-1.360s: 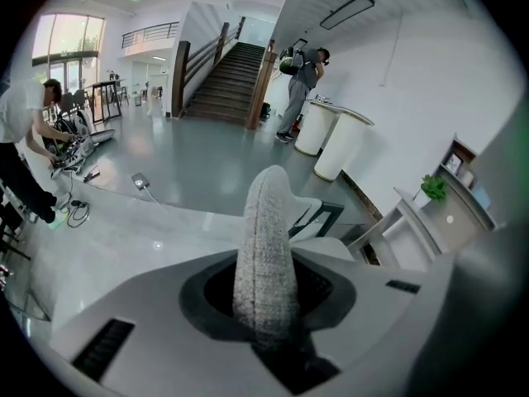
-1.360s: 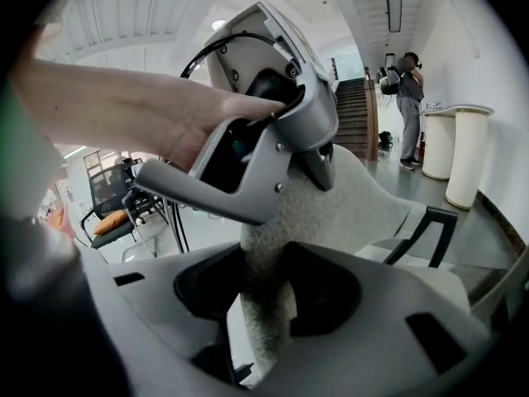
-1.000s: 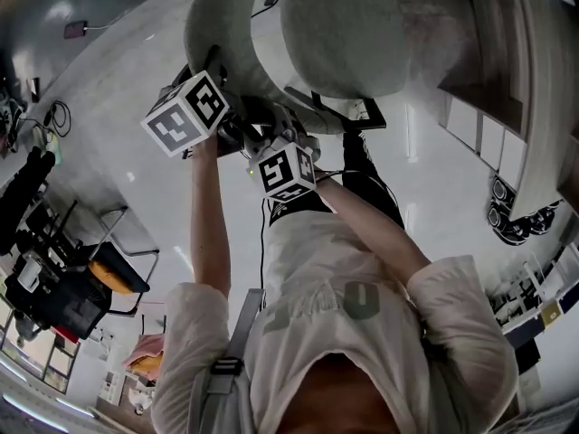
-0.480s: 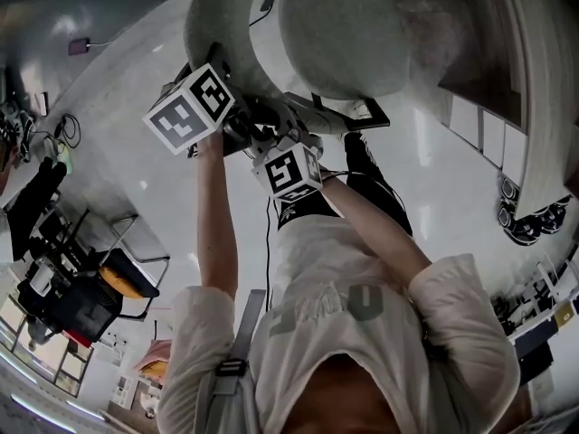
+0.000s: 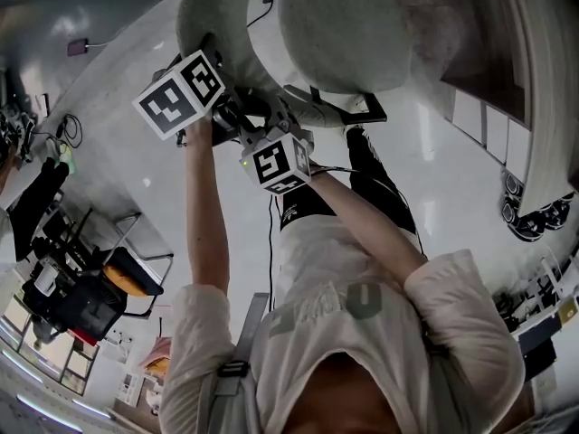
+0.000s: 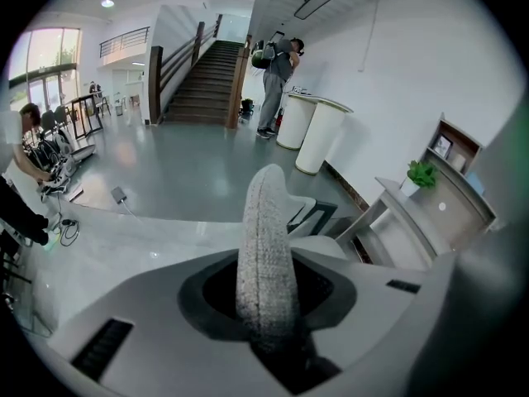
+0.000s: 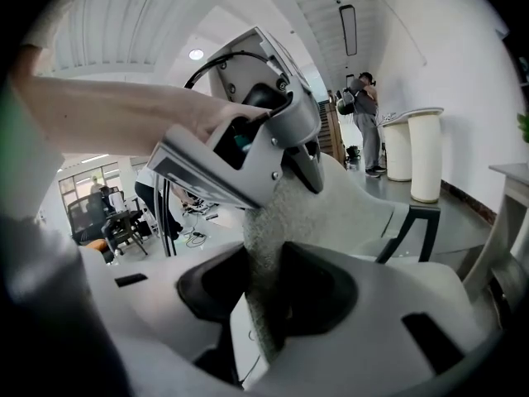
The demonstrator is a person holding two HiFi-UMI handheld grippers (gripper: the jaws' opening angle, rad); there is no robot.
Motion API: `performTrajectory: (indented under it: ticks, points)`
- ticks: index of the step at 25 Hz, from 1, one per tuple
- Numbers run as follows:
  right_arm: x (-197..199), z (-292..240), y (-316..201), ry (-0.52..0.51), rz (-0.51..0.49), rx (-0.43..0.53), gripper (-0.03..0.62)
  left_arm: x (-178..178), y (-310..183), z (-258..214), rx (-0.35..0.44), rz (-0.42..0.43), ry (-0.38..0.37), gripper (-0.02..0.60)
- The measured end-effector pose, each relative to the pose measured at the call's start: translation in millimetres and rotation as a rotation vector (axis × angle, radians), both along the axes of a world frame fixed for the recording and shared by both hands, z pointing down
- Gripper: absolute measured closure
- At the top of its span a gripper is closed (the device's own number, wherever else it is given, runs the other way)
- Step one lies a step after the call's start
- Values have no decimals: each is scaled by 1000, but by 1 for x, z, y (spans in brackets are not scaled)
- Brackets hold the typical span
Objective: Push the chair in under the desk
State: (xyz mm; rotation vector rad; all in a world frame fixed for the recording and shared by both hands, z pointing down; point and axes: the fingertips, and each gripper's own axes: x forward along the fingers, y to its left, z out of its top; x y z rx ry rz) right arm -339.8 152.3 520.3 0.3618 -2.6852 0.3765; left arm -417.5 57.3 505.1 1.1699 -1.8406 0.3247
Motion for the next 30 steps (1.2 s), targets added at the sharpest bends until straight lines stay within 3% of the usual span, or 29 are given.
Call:
performTrajectory:
  ticks: [6,15,18,22,30]
  points:
    - [8,-1,5,-19,-39,-3,470,5,6,0,13,-48,-8,482]
    - [87,0,11,-15,-113,-9,470,73,25,5,-5,-97,32,482]
    - [102,-5,2,-10,-125,33,473,88,20,5,-4,-75,35,482]
    - [115,0,-6,-48,-58,44,474,104,10,5,-11,-44,47,482]
    - [142,6,-40,-4,-18,71,477,131,-28,11,-3,24,53,479]
